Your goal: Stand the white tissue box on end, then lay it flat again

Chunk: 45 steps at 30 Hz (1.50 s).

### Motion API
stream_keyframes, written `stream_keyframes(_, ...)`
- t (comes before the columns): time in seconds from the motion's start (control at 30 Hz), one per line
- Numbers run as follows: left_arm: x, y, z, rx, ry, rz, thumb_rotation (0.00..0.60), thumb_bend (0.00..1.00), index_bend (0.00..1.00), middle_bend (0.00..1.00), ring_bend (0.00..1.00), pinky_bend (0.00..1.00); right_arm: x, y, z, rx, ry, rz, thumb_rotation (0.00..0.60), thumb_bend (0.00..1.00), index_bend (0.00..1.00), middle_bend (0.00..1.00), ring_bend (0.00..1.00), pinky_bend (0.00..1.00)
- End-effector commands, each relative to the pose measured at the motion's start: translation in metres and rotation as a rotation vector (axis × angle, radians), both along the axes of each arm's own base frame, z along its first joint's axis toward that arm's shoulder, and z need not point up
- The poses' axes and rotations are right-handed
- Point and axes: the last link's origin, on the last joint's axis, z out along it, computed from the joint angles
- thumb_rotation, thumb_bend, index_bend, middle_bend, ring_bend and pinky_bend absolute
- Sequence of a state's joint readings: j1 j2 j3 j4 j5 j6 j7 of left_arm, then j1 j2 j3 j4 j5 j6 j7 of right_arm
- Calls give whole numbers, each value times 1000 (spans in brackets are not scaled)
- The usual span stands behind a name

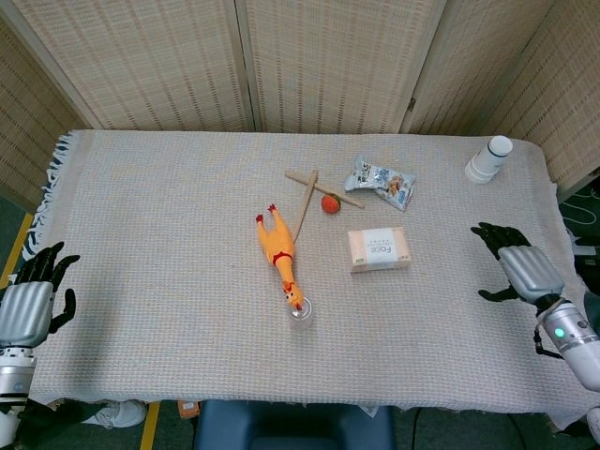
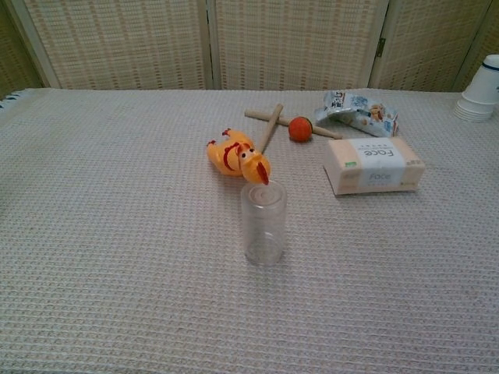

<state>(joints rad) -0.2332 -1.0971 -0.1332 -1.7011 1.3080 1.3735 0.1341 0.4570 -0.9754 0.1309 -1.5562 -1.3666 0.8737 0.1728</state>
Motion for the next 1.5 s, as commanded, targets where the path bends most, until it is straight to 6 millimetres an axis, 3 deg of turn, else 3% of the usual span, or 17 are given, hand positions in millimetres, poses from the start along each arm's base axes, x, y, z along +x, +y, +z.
stream_keyframes(0.03, 0, -1, 3, 5, -9, -1, 600, 628, 182, 0, 0, 118, 36, -28, -38, 62, -11, 42, 600, 120, 31, 0, 0, 0)
stream_keyframes(0.13, -1, -2, 6, 13, -24, -3, 600, 629, 182, 0, 0, 118, 59, -41, -69, 77, -25, 91, 600, 120, 78, 4, 0, 0)
stream_keyframes(0.17, -2, -2, 10, 23, -37, 0, 600, 629, 182, 0, 0, 118, 83, -50, -98, 100, -64, 139, 600, 120, 93, 10, 1, 0)
stream_keyframes(0.2, -2, -2, 11, 25, -42, 0, 600, 628, 182, 0, 0, 118, 89, -56, -110, 98, -68, 144, 600, 120, 102, 15, 2, 0)
stream_keyframes(0.4, -5, -3, 17, 35, -57, 10, 600, 629, 182, 0, 0, 118, 106, -72, -142, 106, -67, 138, 600, 119, 111, 18, 4, 0)
stream_keyframes(0.6, -8, -3, 21, 41, -69, 18, 600, 628, 182, 0, 0, 118, 112, -85, -148, 84, -90, 107, 600, 120, 114, 18, 3, 0)
stream_keyframes(0.8, -11, -1, 22, 36, -74, 30, 600, 628, 182, 0, 0, 119, 105, -96, -144, 69, -75, 59, 600, 119, 132, 38, 3, 0)
stream_keyframes(0.97, -11, -1, 21, 31, -73, 34, 600, 628, 181, 0, 0, 119, 101, -97, -149, 94, -50, 32, 600, 120, 168, 99, 8, 0)
stream_keyframes(1.5, -14, 0, 24, 45, -68, 47, 600, 627, 171, 0, 0, 120, 106, -103, -168, 119, -44, 4, 600, 119, 231, 165, 21, 0)
